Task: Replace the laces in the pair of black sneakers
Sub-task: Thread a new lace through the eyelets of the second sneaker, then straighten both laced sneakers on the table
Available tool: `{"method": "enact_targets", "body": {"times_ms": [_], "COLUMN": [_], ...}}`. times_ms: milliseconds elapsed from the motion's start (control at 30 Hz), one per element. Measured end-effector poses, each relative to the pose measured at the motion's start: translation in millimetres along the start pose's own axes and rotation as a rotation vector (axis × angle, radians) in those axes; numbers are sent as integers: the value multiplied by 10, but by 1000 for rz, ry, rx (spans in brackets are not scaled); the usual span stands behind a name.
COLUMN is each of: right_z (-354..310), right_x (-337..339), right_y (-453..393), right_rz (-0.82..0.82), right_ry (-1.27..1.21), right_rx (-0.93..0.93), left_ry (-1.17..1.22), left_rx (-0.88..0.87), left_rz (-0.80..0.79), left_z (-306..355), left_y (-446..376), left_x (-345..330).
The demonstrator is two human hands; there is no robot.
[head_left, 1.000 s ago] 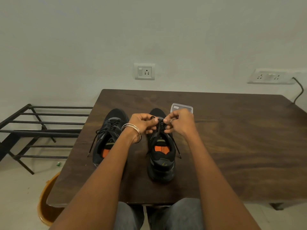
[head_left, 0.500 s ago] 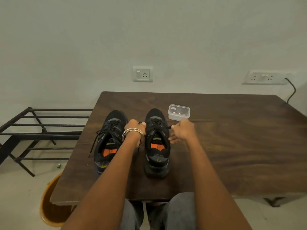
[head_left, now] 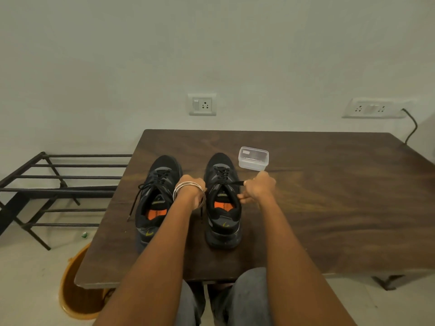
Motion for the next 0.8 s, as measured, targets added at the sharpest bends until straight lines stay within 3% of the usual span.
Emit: {"method": "enact_targets", "body": {"times_ms": [100, 200, 400, 533, 667, 800], "right_z": [59, 72, -21, 51, 57, 73], "right_x": [71, 48, -29, -197, -220, -270], "right_y": [-16, -14, 344, 677, 884, 1082], "right_rz": [-58, -47, 234, -28, -173, -269], "right_ry": [-46, 149, 344, 451, 613, 794], "right_rx": [23, 111, 315, 403, 353, 384], "left_ry": [-189, -431, -550, -662, -980, -1104], "left_rx": [-70, -182, -350, -426, -258, -108], "left_rz": [22, 32, 156, 253, 383, 247], "left_z": [24, 131, 172, 119, -6, -215], "left_y": [27, 226, 503, 813, 1088, 1253], "left_x": [16, 12, 121, 275, 425, 606]}}
Point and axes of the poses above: each hand's wrist, its own y-axis away from the middle knuckle, its own x-axis out of the back of the hand, z = x × y, the point moved 2 cm from there along -y, towards the middle knuckle, and after that the axes turned 1 degree about -y, right-handed, at the moved point
